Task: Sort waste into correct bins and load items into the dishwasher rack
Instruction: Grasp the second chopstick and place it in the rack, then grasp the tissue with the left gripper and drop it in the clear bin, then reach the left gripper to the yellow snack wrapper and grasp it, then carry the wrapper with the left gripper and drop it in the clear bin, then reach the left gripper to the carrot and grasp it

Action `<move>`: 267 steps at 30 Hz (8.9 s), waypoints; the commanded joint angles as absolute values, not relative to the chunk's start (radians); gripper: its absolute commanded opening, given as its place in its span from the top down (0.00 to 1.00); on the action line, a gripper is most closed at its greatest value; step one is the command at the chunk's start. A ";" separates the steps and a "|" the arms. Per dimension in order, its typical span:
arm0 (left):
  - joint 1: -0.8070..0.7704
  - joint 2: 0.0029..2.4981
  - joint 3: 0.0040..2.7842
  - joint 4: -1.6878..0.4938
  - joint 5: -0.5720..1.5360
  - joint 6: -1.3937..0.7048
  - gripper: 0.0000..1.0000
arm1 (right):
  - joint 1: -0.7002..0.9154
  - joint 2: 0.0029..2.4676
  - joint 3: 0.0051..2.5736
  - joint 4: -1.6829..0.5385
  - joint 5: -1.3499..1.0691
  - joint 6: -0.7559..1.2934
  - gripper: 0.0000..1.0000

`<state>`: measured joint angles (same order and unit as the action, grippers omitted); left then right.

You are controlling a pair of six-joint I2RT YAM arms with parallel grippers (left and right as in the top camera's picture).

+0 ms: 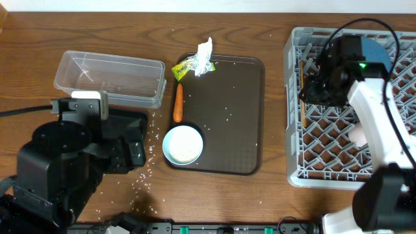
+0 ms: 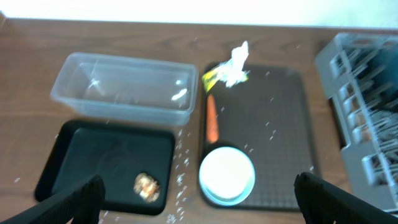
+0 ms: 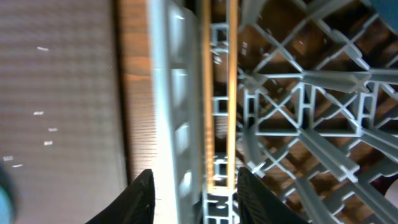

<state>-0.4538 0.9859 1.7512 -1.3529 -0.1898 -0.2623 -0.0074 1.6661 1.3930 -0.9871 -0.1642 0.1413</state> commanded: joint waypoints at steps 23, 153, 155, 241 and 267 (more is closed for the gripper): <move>-0.453 1.950 1.691 -0.620 -0.205 -0.081 0.02 | 0.003 1.157 1.397 -1.184 -0.044 0.472 0.18; -0.371 1.922 1.588 -0.680 0.009 0.120 0.47 | 0.014 1.276 1.397 -1.175 -0.064 0.462 0.01; -0.393 1.979 1.584 -0.646 -0.033 0.124 0.43 | 0.014 1.277 1.397 -1.174 -0.064 0.463 0.01; -0.029 1.729 1.365 -0.363 -0.248 -1.267 0.83 | 0.014 1.280 1.397 -1.206 -0.060 0.455 0.01; -0.419 1.767 1.341 -0.780 -0.102 0.043 0.36 | 0.014 1.280 1.397 -1.217 -0.060 0.429 0.01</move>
